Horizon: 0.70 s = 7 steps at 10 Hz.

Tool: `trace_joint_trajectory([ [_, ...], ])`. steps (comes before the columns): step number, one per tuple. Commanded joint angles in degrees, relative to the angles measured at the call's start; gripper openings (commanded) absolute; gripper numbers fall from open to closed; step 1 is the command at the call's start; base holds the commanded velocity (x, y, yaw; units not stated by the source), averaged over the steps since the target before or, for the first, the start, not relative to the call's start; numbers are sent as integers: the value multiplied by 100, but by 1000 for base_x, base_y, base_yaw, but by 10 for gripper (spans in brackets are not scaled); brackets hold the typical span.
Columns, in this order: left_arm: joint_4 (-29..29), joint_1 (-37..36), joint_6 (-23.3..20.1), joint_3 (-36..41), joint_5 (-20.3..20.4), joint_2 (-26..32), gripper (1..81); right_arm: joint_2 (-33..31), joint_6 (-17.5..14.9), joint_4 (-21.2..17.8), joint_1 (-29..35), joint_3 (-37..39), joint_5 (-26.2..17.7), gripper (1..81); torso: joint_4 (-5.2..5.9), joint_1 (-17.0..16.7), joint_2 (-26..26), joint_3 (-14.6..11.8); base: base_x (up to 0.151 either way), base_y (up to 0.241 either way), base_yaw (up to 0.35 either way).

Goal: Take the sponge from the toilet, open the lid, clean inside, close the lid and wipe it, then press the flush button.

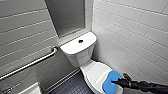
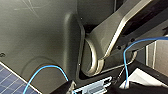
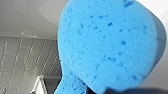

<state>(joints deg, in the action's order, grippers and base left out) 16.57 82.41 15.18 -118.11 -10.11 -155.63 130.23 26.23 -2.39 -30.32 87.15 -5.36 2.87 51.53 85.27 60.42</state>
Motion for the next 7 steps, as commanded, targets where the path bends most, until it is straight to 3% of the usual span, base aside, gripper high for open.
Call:
trace_joint_trajectory([
  [1,4,87,-15,87,-448,49,811,331,251,-218,1040,750,-624,10,0,0,0,0,0,0,0],
  [3,-4,131,-15,-27,-440,22,811,840,496,-236,1172,1504,-624,10,0,2,0,0,0,0,0],
  [4,-4,149,-15,-36,-440,13,811,1015,663,-236,1277,1777,-624,10,0,372,573,0,0,0,0],
  [7,-13,201,-15,-36,-440,-4,811,1280,1042,-218,1629,2138,-553,10,0,491,765,0,0,0,0],
])
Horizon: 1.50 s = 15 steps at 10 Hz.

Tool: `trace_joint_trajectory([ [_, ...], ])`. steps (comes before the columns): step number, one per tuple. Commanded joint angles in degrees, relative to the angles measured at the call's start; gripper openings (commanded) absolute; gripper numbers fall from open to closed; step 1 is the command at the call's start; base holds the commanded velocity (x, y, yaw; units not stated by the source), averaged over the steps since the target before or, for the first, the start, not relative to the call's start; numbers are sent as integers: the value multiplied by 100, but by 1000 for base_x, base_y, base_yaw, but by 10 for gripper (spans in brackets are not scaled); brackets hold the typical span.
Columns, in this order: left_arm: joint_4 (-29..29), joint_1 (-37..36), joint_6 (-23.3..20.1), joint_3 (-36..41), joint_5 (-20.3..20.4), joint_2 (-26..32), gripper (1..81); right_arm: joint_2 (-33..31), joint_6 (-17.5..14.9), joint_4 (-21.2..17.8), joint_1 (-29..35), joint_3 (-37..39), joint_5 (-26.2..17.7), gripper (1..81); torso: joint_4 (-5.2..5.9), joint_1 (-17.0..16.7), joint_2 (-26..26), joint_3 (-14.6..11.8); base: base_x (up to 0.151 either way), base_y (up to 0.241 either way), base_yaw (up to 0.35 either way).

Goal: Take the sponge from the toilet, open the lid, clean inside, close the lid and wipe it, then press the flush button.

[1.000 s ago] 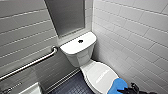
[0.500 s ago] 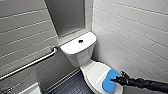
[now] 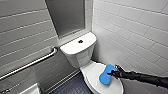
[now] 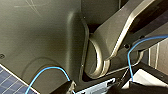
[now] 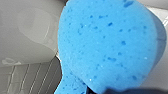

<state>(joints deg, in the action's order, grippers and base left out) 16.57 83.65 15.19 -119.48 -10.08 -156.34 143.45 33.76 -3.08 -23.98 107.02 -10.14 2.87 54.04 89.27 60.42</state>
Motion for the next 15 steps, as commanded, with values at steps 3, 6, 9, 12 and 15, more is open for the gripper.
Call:
trace_joint_trajectory([
  [3,-31,95,-16,100,-442,68,811,117,544,-149,1048,424,-23,10,0,256,415,0,0,0,0],
  [6,-31,95,-16,100,-442,68,811,134,676,-166,1021,485,109,10,0,361,607,692,0,0,0],
  [9,-31,156,-16,100,-442,68,811,213,983,-166,1004,932,399,10,0,387,625,647,0,0,0],
  [12,-22,200,-16,56,-424,24,811,337,1669,-166,680,1277,732,10,0,390,627,710,0,0,0],
  [15,-4,200,-16,39,-424,-46,811,-129,1889,-193,12,741,1462,10,0,390,627,710,0,0,0],
])
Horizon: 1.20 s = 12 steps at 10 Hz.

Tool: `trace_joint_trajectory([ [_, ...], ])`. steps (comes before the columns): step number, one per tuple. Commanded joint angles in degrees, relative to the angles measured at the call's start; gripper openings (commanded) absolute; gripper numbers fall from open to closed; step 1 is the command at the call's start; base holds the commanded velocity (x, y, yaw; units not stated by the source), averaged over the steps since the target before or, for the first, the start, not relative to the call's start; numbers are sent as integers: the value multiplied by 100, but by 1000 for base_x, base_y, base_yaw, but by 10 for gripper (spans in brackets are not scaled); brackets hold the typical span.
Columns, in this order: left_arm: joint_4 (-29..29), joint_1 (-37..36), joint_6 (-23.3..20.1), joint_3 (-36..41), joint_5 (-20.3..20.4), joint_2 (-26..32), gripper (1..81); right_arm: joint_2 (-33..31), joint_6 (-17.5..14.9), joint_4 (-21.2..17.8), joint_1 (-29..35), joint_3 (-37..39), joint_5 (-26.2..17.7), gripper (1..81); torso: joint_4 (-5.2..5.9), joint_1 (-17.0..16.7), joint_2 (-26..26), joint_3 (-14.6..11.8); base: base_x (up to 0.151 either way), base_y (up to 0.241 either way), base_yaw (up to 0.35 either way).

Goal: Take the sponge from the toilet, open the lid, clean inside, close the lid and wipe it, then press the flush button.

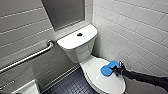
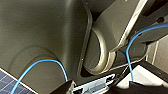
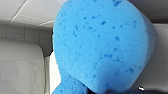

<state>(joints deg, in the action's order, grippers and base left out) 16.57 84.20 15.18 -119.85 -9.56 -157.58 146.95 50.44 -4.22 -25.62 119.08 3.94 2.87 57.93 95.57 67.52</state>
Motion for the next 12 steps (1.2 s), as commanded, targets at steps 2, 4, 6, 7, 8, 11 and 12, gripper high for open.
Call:
trace_joint_trajectory([
  [2,4,145,-15,75,-477,59,811,-874,343,-79,-202,-895,432,10,0,0,0,0,0,0,0],
  [4,13,145,-15,75,-477,50,811,-1251,352,-79,-527,-1273,660,10,0,0,0,0,0,0,0],
  [6,22,145,-24,84,-477,33,811,-1672,343,-53,-870,-1597,740,10,0,0,0,0,0,0,0],
  [7,22,145,-24,84,-477,24,811,-1893,334,-9,-1124,-1782,844,10,0,0,0,0,0,0,0],
  [8,13,145,-85,110,-477,15,811,-2043,317,0,-1440,-1932,1081,10,0,0,0,0,0,0,0],
  [11,13,145,-103,119,-477,24,811,-2307,273,9,-2355,-2179,1250,10,0,0,2,0,0,0,0],
  [12,13,145,-103,119,-477,24,811,-2378,264,9,-2636,-2232,1250,10,0,0,2,0,0,0,0],
])
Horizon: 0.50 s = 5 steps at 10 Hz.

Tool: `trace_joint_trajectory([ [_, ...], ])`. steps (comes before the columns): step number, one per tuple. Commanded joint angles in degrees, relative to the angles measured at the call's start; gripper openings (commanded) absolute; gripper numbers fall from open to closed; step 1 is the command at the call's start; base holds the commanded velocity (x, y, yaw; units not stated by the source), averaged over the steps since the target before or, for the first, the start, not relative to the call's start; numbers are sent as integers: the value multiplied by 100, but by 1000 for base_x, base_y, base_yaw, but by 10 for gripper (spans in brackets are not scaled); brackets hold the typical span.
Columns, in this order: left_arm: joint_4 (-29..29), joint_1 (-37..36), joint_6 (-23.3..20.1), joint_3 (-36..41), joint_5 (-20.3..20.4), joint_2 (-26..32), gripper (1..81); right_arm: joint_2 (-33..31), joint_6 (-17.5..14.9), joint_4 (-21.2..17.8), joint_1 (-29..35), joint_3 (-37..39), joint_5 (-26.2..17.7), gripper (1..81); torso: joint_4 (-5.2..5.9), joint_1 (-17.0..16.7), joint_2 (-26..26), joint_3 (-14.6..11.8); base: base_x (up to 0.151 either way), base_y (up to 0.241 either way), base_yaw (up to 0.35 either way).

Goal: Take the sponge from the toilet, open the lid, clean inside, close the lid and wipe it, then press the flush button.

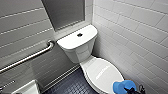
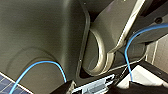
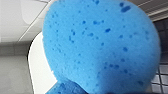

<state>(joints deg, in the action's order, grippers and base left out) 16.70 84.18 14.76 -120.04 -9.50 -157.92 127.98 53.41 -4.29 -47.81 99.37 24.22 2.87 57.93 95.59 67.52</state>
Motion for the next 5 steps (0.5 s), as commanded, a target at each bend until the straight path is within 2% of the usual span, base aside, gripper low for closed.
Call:
trace_joint_trajectory([
  [1,9,139,-61,139,-483,49,811,-560,-32,25,-663,-366,-779,10,0,0,0,0,0,0,0],
  [3,9,130,-78,139,-483,14,811,-875,-32,235,-1059,-778,-779,10,0,0,2,0,0,0,0],
  [5,0,130,-158,139,-483,-12,811,-1386,-32,341,-1087,-1482,-796,10,0,0,2,0,0,0,0],
])
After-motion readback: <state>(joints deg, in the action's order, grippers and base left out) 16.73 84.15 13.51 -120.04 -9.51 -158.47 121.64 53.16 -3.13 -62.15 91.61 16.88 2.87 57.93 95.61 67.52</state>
